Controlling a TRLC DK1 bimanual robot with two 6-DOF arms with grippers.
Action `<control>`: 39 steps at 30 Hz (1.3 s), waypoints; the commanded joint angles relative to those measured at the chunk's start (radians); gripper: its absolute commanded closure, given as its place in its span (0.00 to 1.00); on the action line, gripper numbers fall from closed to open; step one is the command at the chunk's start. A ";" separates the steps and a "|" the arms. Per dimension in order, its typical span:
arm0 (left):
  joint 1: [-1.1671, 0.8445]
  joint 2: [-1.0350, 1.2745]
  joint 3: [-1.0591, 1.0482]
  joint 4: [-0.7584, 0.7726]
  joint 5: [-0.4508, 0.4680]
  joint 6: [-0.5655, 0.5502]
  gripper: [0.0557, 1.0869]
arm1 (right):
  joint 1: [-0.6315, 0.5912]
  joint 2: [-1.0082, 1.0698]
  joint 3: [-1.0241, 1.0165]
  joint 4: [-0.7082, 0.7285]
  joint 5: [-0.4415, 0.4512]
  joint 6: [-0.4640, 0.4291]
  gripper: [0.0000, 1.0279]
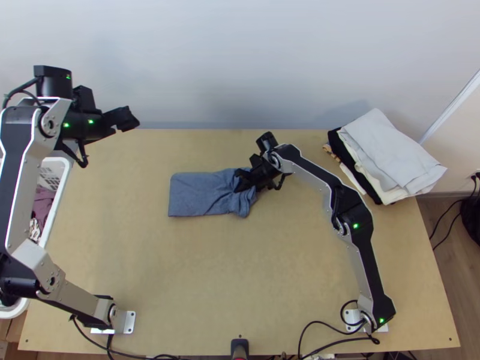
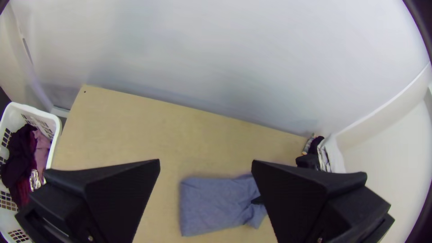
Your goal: Fold the t-shirt
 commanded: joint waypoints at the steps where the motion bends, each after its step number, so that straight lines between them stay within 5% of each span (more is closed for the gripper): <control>1: 0.006 -0.041 0.016 -0.014 -0.004 0.005 0.04 | -0.018 -0.167 -0.034 -0.019 -0.016 -0.005 0.97; 17: 0.020 -0.074 -0.024 -0.013 -0.004 0.003 0.04 | -0.351 -0.606 0.024 0.053 0.030 0.125 0.97; 30: 0.044 -0.076 -0.038 -0.010 -0.004 0.011 0.04 | -0.652 -0.454 0.389 0.118 0.031 0.177 0.97; 39: 0.044 -0.074 -0.038 -0.008 -0.004 0.011 0.04 | -0.764 -0.377 0.406 0.150 -0.006 0.173 0.97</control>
